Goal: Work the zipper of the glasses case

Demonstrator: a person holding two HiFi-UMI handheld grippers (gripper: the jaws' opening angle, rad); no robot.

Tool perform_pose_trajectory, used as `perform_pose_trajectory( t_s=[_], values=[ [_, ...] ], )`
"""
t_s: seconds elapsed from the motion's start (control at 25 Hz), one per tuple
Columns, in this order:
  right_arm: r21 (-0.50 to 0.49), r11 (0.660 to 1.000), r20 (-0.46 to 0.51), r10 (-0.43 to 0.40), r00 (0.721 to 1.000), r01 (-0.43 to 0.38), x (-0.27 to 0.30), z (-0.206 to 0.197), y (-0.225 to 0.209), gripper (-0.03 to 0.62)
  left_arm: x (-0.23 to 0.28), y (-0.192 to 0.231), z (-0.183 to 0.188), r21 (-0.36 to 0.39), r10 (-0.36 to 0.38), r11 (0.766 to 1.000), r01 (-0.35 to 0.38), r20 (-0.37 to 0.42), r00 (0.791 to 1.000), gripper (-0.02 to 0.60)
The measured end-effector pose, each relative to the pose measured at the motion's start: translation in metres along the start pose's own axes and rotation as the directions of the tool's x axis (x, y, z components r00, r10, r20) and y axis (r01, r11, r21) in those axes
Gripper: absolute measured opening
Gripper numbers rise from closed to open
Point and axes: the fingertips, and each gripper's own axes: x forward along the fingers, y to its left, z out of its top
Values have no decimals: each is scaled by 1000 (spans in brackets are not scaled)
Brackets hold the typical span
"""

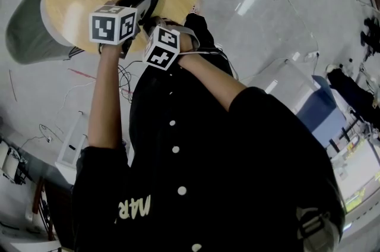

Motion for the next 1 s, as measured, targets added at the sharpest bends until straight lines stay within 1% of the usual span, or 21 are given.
perform_pose_trajectory(
  t_s=[0.12,0.2,0.24,0.28,0.32,0.48,0.6,0.64,0.68,0.72,0.76,0.8,0.84,0.88,0.92,1.0],
  values=[
    [30,1000,7,6,1000,-7,1,0,1,9,-1,0,1,-1,-3,1000,3,2,1000,146],
    [41,999,3,32,999,-32,2,-2,0,8,0,-1,2,-6,-8,1000,8,2,1000,141],
    [46,998,1,46,999,-46,2,-3,0,8,0,0,2,-11,-11,1000,11,1,1000,133],
    [48,997,0,58,998,-58,3,-4,0,8,0,1,2,-15,-12,1000,12,1,1000,90],
    [44,997,3,65,998,-65,3,-4,0,8,0,1,2,-11,-12,1000,12,1,1000,86],
    [45,995,7,85,996,-85,2,-5,-1,8,1,-2,3,64,3,998,-2,-23,1000,86],
    [57,993,6,106,994,-106,2,-5,-1,8,1,-2,3,76,-22,997,24,-29,999,86],
    [56,992,5,111,994,-111,3,-5,-1,8,0,-1,3,93,-32,995,34,-24,999,86],
    [56,992,3,112,994,-112,3,-4,-1,8,-2,-1,4,126,-43,991,45,-12,999,86],
    [57,992,-1,110,994,-110,3,-4,-2,8,-4,-2,6,177,-61,983,59,9,998,86],
    [60,993,-6,105,994,-105,3,-5,-1,8,-7,-5,9,242,-90,967,79,35,995,86],
    [64,993,-9,98,995,-97,4,-5,-1,8,-10,-9,11,315,-130,943,106,58,990,87],
    [64,994,-11,87,996,-86,5,-6,-1,8,-14,-14,13,391,-179,910,137,72,981,95],
    [59,996,-14,74,997,-73,6,-6,-1,8,-18,-19,13,466,-229,869,169,76,970,109],
    [52,997,-17,60,998,-59,6,-6,-2,8,-22,-23,12,536,-275,821,198,67,959,123],
    [47,998,-26,33,999,-32,7,-6,-2,7,-28,-29,6,650,-349,717,251,23,937,156]
  ],
)
